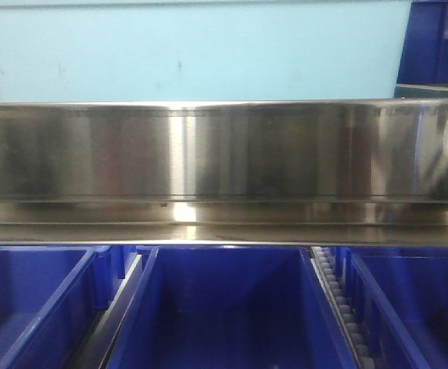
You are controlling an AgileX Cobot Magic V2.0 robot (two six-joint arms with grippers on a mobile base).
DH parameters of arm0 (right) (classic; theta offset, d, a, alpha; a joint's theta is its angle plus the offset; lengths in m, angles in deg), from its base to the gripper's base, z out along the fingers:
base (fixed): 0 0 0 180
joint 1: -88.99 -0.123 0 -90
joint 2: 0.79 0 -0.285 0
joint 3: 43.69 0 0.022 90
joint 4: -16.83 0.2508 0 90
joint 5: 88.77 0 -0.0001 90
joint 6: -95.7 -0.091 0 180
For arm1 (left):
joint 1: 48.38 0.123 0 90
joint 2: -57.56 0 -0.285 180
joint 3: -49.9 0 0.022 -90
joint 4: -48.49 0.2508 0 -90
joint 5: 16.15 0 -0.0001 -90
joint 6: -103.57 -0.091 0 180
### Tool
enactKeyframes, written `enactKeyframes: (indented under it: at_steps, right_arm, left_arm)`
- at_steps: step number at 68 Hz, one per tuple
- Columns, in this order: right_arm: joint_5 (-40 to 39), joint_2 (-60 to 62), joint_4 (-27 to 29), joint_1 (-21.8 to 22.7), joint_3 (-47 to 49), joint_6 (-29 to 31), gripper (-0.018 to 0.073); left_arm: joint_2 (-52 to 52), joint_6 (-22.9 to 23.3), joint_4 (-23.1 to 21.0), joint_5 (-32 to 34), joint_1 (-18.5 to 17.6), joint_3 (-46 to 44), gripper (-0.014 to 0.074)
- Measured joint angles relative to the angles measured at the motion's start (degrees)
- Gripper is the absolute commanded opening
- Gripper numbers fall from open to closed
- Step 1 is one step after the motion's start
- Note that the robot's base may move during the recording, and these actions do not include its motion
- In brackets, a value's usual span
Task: Move two blue bins to right shelf middle
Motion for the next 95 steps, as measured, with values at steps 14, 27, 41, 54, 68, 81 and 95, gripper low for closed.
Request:
enactKeyframes:
  at_steps: [14,27,41,54,68,81,95]
  right_arm:
    - [12.99,-3.28,0.00,0.00,16.33,0.00,-0.0004]
    - [16.45,-12.07,0.23,0.00,23.40,0.00,0.0531]
    - [19.29,-21.80,0.34,-0.14,28.82,0.00,0.0569]
    - [24.77,-32.07,0.44,-6.10,39.63,0.00,0.0569]
    - [35.33,-47.22,0.44,-14.96,54.61,0.00,0.0569]
    - [50.91,-63.94,0.65,-19.65,71.85,0.00,0.0569]
    - [63.37,-76.88,0.66,-20.40,85.89,-3.92,0.0569]
  left_arm:
    - [-6.90,0.00,2.16,-13.25,0.00,-16.99,0.0237]
    - [-18.84,0.00,2.57,-20.81,0.00,-29.17,0.0476]
    - [-29.65,0.00,2.68,-25.20,-5.60,-36.29,0.0602]
    - [-41.03,0.00,0.28,-34.44,-9.92,-44.86,0.0601]
    - [-53.08,0.00,-3.28,-44.02,-10.55,-57.73,0.0600]
    - [-63.97,0.00,-3.50,-54.16,-10.55,-71.54,0.0570]
    - [-75.55,0.00,-3.50,-65.00,-10.55,-82.01,0.0569]
